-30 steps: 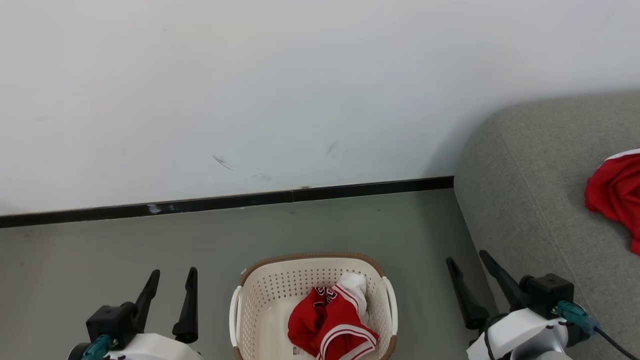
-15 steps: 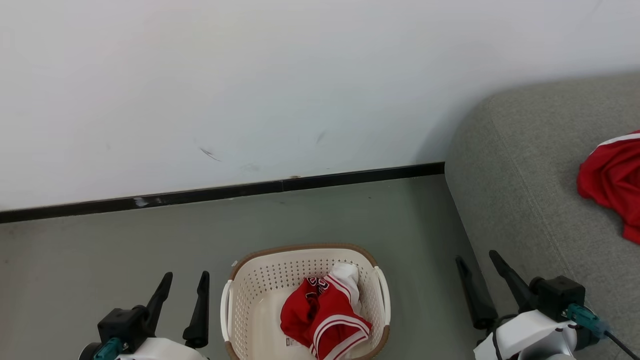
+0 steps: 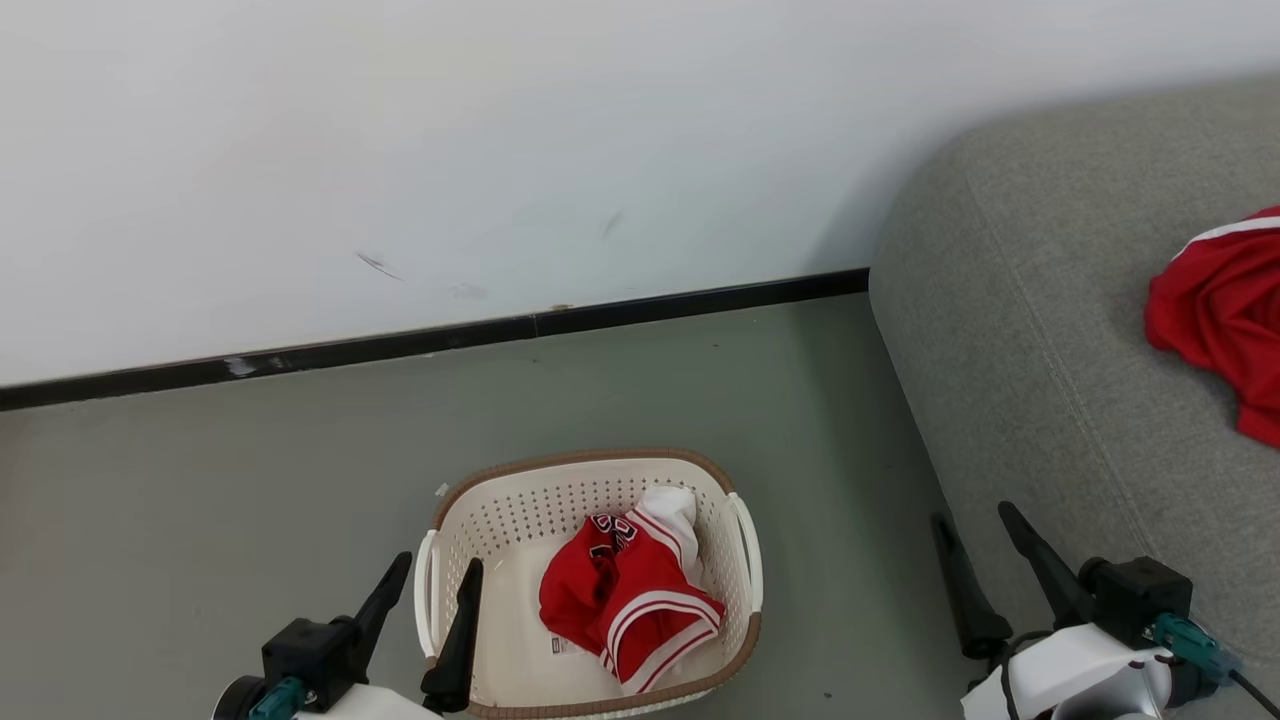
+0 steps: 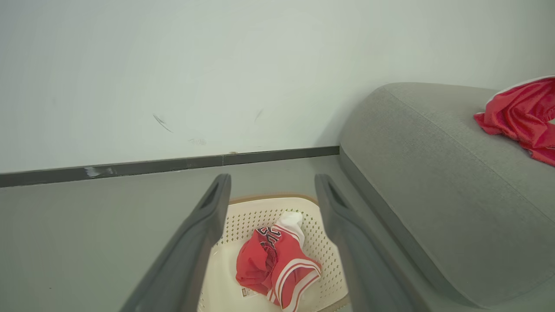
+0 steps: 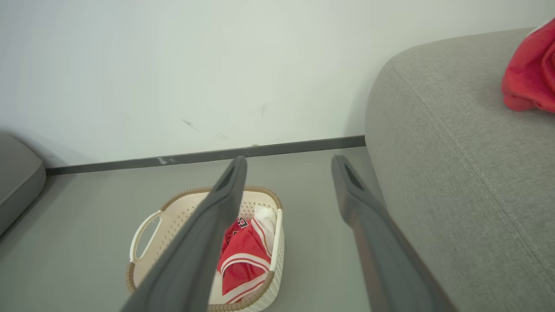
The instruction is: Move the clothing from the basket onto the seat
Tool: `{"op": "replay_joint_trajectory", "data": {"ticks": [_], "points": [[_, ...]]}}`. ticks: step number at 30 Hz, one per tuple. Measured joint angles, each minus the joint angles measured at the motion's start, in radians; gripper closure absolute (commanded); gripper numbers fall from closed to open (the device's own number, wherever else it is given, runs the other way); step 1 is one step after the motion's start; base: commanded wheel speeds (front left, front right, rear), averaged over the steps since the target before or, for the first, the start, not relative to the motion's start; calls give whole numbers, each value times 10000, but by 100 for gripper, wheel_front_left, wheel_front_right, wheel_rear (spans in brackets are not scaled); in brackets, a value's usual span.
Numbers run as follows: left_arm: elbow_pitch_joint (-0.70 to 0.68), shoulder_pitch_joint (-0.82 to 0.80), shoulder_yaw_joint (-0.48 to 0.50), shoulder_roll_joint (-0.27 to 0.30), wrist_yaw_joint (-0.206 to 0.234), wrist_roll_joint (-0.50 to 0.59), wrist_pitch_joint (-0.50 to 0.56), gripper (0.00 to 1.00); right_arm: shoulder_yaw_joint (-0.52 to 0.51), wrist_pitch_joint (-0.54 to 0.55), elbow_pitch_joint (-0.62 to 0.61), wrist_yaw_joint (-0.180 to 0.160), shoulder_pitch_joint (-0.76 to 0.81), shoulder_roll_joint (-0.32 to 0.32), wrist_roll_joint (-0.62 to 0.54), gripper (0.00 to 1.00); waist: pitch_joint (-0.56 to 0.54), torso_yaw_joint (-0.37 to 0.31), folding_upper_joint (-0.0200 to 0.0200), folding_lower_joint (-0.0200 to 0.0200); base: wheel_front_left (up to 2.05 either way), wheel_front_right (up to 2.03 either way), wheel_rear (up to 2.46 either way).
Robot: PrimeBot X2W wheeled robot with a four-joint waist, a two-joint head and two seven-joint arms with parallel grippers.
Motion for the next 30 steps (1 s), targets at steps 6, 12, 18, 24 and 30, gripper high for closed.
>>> {"op": "replay_joint_trajectory", "data": {"ticks": [6,12,18,24,30], "points": [[92,-403,-293,-75,-102,140,176,0,-65,0,-119,0,1,33,0,0,430,-181,-1,0,0,0,0],[251,-897,-602,-104,-255,428,485,0,-150,0,-215,0,-7,58,2,0,901,-396,0,0,0,0,0],[360,-1445,-761,-104,-286,593,729,0,-153,0,-399,0,-74,96,4,0,1413,-632,0,0,0,0,0],[533,-1917,-943,-109,-384,675,1151,0,-140,0,-554,0,-293,128,25,0,1953,-876,0,0,0,0,0],[683,-2291,-1124,-102,-451,754,1511,0,-100,0,-723,0,-732,132,33,0,2517,-1121,0,0,0,0,0]]}}
